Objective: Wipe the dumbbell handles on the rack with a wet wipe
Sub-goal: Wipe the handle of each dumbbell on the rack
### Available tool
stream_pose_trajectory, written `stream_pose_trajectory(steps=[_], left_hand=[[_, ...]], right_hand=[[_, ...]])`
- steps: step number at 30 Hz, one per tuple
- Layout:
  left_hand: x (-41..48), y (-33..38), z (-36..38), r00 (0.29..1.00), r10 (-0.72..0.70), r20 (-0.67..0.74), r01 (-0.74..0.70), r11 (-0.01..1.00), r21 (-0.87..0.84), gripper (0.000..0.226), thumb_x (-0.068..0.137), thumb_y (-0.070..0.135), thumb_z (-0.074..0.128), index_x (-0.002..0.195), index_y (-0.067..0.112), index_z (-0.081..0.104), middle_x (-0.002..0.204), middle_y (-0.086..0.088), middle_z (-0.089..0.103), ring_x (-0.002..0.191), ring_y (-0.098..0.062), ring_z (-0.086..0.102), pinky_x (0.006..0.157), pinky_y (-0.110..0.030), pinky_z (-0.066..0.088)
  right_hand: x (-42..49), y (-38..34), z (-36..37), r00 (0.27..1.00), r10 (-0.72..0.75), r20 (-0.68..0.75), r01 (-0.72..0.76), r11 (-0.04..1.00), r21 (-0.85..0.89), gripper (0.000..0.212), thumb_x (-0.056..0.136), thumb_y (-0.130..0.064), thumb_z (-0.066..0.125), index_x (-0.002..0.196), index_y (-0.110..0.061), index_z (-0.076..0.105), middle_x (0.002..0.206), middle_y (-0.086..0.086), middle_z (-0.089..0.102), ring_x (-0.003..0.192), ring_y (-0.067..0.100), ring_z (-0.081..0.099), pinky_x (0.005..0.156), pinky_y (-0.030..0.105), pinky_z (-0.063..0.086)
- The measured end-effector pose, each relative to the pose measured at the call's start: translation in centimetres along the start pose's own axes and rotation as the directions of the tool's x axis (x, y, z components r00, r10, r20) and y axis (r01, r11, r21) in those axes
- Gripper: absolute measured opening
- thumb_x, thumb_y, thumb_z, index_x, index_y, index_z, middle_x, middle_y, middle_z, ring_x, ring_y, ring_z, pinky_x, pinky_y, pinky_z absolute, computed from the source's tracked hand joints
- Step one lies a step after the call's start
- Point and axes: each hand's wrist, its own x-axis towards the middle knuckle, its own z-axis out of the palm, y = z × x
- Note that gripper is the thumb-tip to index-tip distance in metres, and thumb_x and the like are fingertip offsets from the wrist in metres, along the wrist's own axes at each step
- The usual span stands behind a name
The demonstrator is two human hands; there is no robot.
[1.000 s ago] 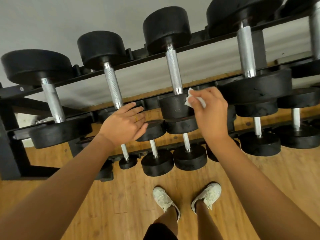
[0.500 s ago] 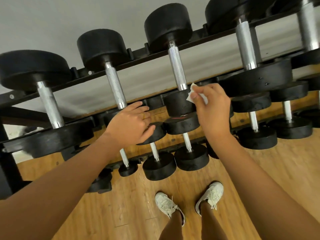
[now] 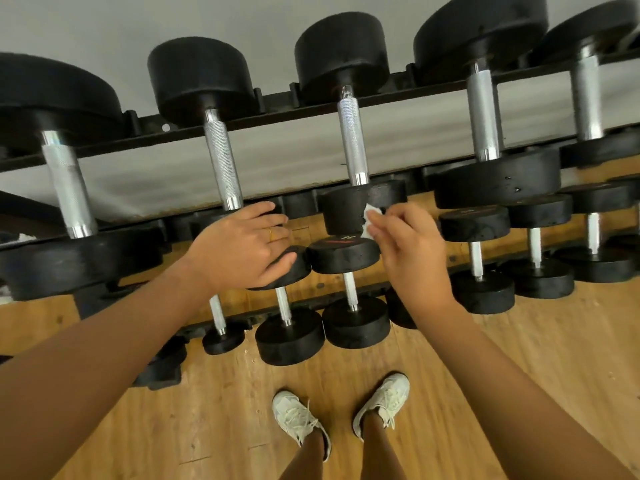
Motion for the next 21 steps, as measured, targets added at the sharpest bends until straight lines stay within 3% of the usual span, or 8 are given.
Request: stream_pose_trajectory(steps=[5,7,10,13,15,18,21], left_hand=[[-0.2,0.2,0.3,1.0,-0.008,-0.001,0.008,0.999,0.033,0.052,0.109,0.034,0.038,0.098,0.009,0.082,0.106,-0.009,0.079,0.117,-0.027,0.069,0.116,-0.044,0.039],[-0.2,0.3,0.6,1.0,-0.018,0.007,0.018,0.999,0.044,0.053,0.109,0.034,0.037,0.098,0.008,0.082,0.108,-0.01,0.078,0.118,-0.027,0.069,0.116,-0.045,0.041],[-0.3,0.3,0.7,1.0,-0.027,-0.01,0.027,0.998,0.052,0.056,0.11,0.034,0.034,0.099,0.007,0.082,0.11,-0.012,0.078,0.119,-0.028,0.068,0.117,-0.045,0.04],[-0.4,0.3,0.8,0.999,-0.037,-0.016,0.038,0.998,0.057,0.056,0.11,0.035,0.033,0.1,0.007,0.081,0.111,-0.012,0.077,0.119,-0.027,0.068,0.119,-0.043,0.035],[-0.3,0.4,0.8,0.999,-0.049,-0.012,0.05,0.997,0.057,0.056,0.109,0.035,0.034,0.099,0.008,0.082,0.111,-0.012,0.078,0.119,-0.026,0.068,0.119,-0.042,0.033],[-0.3,0.5,0.9,0.998,-0.065,-0.02,0.066,0.996,0.059,0.056,0.108,0.035,0.034,0.096,0.008,0.082,0.108,-0.011,0.078,0.117,-0.025,0.069,0.119,-0.041,0.032],[-0.4,0.5,1.0,0.997,-0.069,-0.035,0.071,0.996,0.061,0.057,0.108,0.035,0.034,0.096,0.009,0.082,0.108,-0.012,0.078,0.116,-0.025,0.069,0.119,-0.04,0.032]], right_hand=[[4.5,-0.9,-0.1,0.995,-0.097,0.0,0.097,0.993,-0.061,0.013,0.093,-0.007,0.067,0.103,0.001,0.072,0.091,0.001,0.053,0.083,-0.005,0.039,0.08,0.0,0.035],[4.8,-0.7,-0.5,0.979,-0.191,0.066,0.197,0.975,-0.101,0.014,0.092,-0.005,0.069,0.104,0.0,0.073,0.091,0.002,0.055,0.087,0.0,0.044,0.081,0.006,0.039],[4.1,0.4,-2.1,0.929,-0.334,0.16,0.363,0.907,-0.215,0.017,0.088,-0.003,0.073,0.105,-0.003,0.076,0.09,0.011,0.062,0.085,0.024,0.056,0.076,0.026,0.044],[5.6,-0.5,-2.1,0.891,-0.394,0.227,0.443,0.865,-0.235,0.017,0.083,0.001,0.076,0.1,-0.003,0.077,0.088,0.012,0.063,0.082,0.03,0.059,0.075,0.03,0.044],[7.7,-2.0,-0.9,0.821,-0.441,0.362,0.54,0.805,-0.246,0.017,0.082,0.0,0.078,0.098,-0.005,0.077,0.091,0.011,0.063,0.086,0.03,0.059,0.08,0.033,0.048],[10.7,-2.8,-0.1,0.647,-0.484,0.589,0.678,0.719,-0.154,0.013,0.085,-0.005,0.076,0.097,-0.009,0.078,0.095,0.008,0.063,0.09,0.028,0.059,0.087,0.043,0.053],[13.2,-3.0,-1.6,0.533,-0.42,0.734,0.679,0.73,-0.075,0.016,0.09,-0.011,0.071,0.103,-0.01,0.078,0.1,0.006,0.065,0.096,0.024,0.06,0.088,0.035,0.045]])
